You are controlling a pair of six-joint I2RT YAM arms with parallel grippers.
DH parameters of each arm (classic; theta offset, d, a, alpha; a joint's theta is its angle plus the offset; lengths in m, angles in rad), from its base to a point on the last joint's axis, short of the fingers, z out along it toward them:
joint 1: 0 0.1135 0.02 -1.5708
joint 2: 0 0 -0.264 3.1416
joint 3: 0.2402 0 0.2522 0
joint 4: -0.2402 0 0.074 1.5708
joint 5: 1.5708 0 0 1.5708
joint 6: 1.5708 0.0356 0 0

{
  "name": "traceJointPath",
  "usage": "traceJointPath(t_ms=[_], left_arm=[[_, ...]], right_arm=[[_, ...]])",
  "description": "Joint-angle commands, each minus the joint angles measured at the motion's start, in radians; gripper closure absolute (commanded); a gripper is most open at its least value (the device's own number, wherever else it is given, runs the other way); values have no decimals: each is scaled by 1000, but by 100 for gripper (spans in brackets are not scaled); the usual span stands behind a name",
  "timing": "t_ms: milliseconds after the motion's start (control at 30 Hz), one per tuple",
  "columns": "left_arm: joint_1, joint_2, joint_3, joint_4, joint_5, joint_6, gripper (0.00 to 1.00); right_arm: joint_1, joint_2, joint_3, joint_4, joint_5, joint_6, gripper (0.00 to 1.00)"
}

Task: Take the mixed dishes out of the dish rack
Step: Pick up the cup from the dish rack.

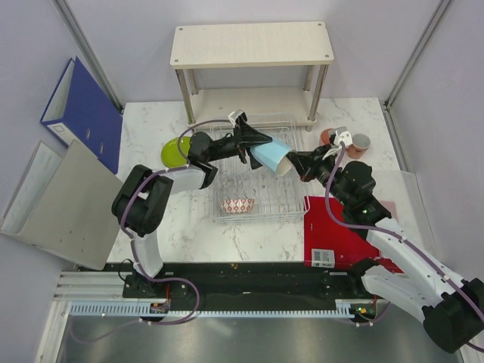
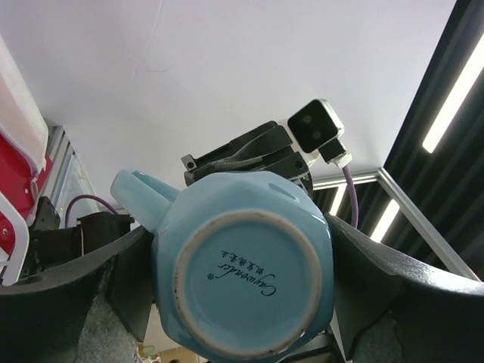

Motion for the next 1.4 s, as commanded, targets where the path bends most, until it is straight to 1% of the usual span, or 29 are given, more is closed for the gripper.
traceJointPath(t_ms=[0, 33, 67, 100, 133, 200, 267, 333, 400, 433, 500, 533, 567, 600, 867, 967, 1067, 1100, 1133, 1200, 1300, 1367], left_arm=[[29, 38, 81, 347, -9, 48, 51], [26, 44, 95, 347, -7, 42, 59], [24, 51, 98, 348, -6, 39, 81], [23, 59, 101, 355, -6, 35, 92], [18, 62, 101, 359, -4, 31, 98], [12, 71, 108, 376, 13, 22, 98], [0, 76, 118, 387, 25, 12, 98], [-8, 90, 130, 408, 40, -10, 98], [-11, 93, 136, 411, 48, -18, 98], [-12, 93, 135, 411, 50, -16, 98], [-14, 93, 133, 410, 53, -18, 98], [-12, 93, 135, 411, 56, -18, 98], [-15, 93, 133, 411, 56, -18, 98], [-17, 93, 131, 411, 56, -16, 98], [-32, 91, 131, 410, 68, -16, 98], [-52, 90, 135, 411, 76, -15, 98], [-69, 88, 138, 411, 83, -15, 98], [-72, 88, 138, 411, 86, -15, 98], [-75, 88, 136, 411, 89, -15, 98], [-83, 85, 136, 411, 93, -15, 98], [-91, 79, 136, 411, 100, -12, 98], [-95, 79, 135, 411, 103, -12, 98]], right_arm=[[1, -70, 109, 61, -16, 117, 100], [1, -69, 114, 61, -29, 116, 100], [-1, -69, 117, 61, -49, 117, 100], [-1, -59, 119, 61, -57, 116, 100], [-1, -55, 119, 61, -65, 113, 100], [-1, -35, 117, 67, -100, 102, 100], [1, -15, 110, 87, -123, 99, 96], [1, -4, 103, 109, -129, 100, 89], [1, 13, 99, 116, -141, 100, 84], [1, 19, 99, 124, -146, 100, 78], [1, 30, 99, 127, -155, 99, 73], [1, 33, 99, 130, -155, 99, 66], [1, 37, 99, 130, -154, 94, 62], [2, 40, 97, 130, -149, 93, 60], [-1, 68, 83, 136, -123, 71, 60], [1, 89, 80, 144, -118, 64, 65], [1, 111, 76, 161, -118, 70, 79], [1, 120, 74, 170, -122, 71, 80], [1, 125, 73, 175, -126, 73, 80], [1, 138, 71, 185, -129, 77, 76], [1, 151, 68, 199, -134, 83, 73], [-1, 161, 68, 207, -140, 87, 61]])
